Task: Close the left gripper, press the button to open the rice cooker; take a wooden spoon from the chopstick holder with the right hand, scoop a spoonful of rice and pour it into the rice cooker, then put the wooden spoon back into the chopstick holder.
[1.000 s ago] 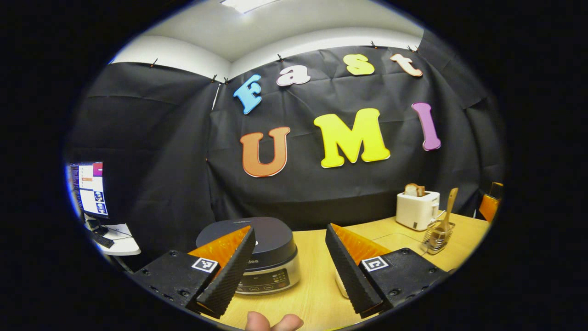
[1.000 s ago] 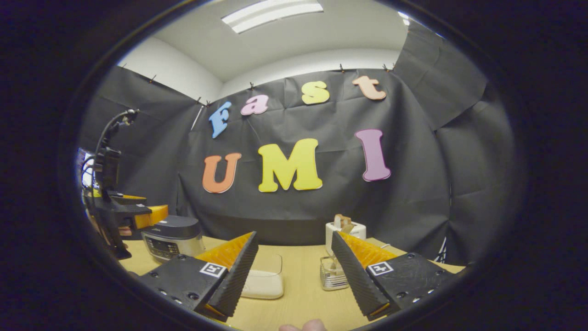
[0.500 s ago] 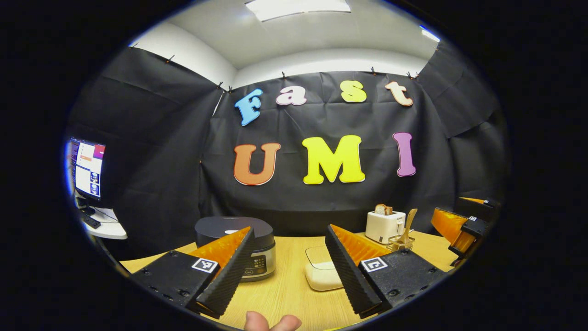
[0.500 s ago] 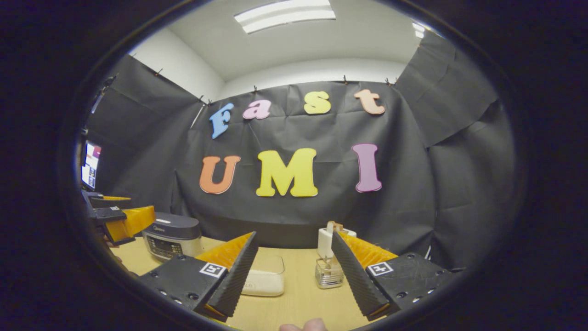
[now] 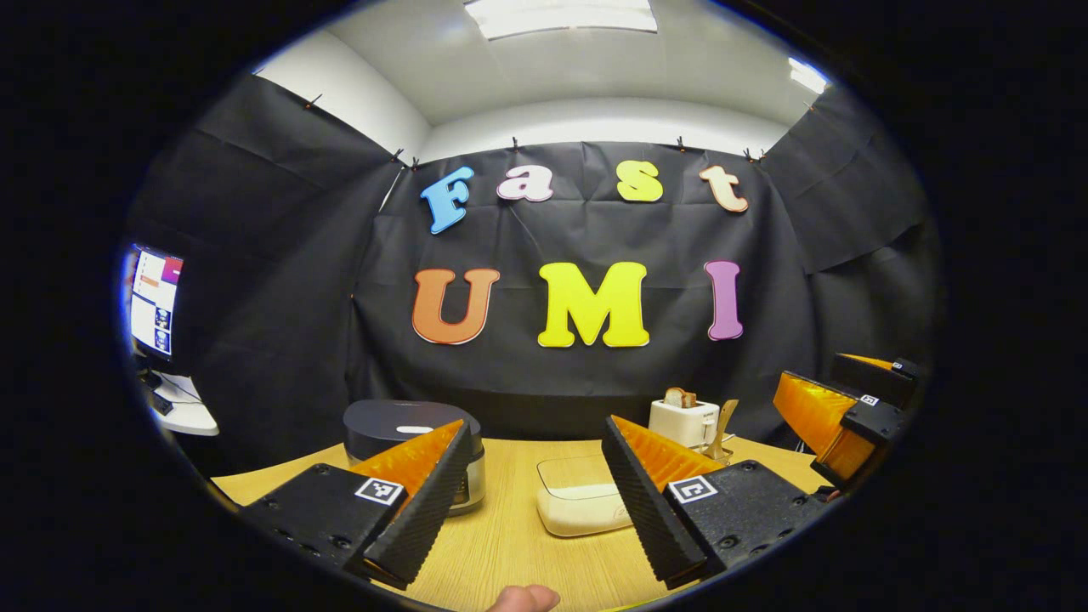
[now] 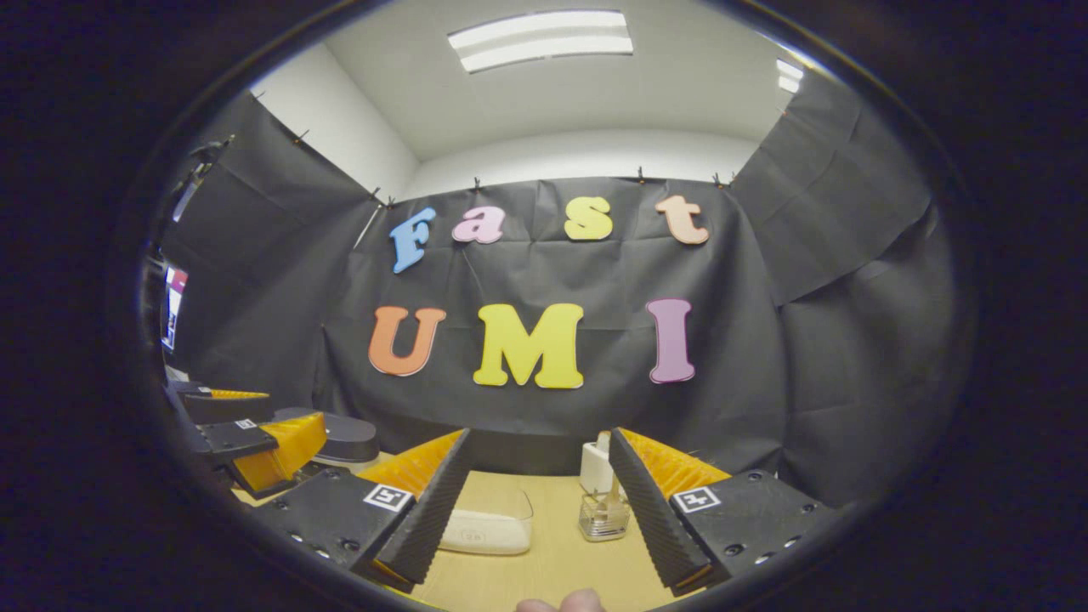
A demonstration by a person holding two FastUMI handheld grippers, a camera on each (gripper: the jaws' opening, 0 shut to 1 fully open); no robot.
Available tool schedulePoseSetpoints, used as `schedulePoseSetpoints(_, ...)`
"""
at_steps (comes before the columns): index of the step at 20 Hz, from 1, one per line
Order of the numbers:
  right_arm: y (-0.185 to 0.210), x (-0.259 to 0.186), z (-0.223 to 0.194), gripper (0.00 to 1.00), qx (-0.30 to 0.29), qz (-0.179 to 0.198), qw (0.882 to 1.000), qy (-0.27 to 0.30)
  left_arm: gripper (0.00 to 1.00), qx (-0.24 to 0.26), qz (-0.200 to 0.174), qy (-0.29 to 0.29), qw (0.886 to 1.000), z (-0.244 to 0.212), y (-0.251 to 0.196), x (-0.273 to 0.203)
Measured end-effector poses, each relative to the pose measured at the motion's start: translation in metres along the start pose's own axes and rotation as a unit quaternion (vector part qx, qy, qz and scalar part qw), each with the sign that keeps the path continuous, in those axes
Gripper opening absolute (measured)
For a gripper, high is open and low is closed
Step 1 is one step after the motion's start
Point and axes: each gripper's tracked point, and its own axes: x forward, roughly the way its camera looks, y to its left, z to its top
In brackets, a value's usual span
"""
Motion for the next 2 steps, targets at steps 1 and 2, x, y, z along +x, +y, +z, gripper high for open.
schedulePoseSetpoints(1,-0.0029,-0.0013,-0.0004,0.97,0.0,-0.004,1.0,0.002,0.97,0.01,0.001,-0.002,1.0,0.0008,0.0009,-0.0022)
schedulePoseSetpoints(2,-0.0068,-0.0007,-0.0019,0.96,-0.002,-0.009,1.0,0.007,0.97,0.025,0.005,-0.004,1.0,0.0024,0.0038,-0.0022)
